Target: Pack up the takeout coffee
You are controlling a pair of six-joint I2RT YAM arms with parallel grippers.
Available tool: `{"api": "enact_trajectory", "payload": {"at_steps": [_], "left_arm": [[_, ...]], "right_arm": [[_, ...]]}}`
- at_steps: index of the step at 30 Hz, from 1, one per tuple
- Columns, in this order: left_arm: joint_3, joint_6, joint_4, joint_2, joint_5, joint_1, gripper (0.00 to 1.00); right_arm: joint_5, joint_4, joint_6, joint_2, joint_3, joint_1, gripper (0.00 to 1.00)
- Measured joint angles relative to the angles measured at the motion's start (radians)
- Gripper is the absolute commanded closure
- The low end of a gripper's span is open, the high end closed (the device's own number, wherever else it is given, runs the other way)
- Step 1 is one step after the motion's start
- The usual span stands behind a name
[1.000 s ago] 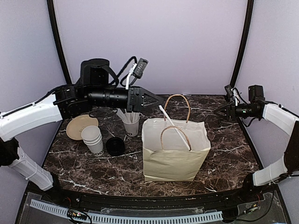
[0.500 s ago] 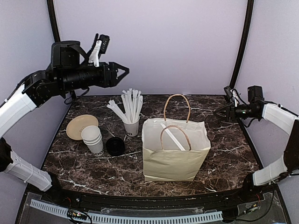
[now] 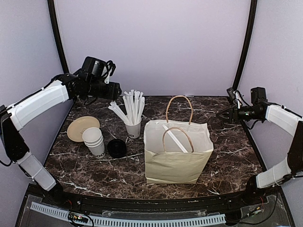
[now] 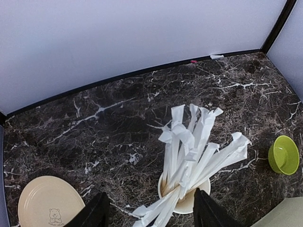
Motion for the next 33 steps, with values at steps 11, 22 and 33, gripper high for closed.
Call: {"api": "enact_trajectory", "payload": {"at_steps": [11, 22, 33], "left_arm": [[0.004, -0.008, 0.019, 0.110, 0.183, 0.075, 0.46], [-0.010, -0.020, 0.090, 0.093, 0.227, 0.075, 0.47], [-0.033, -0.034, 0.135, 0.055, 0.347, 0.075, 0.57]], "right_arm": [[0.001, -0.003, -0.014, 0.003, 0.000, 0.000, 0.37], [0.001, -0.009, -0.022, 0.028, 0.001, 0.000, 0.37], [0.000, -0.033, -0.039, 0.051, 0.008, 0.000, 0.37]]}}
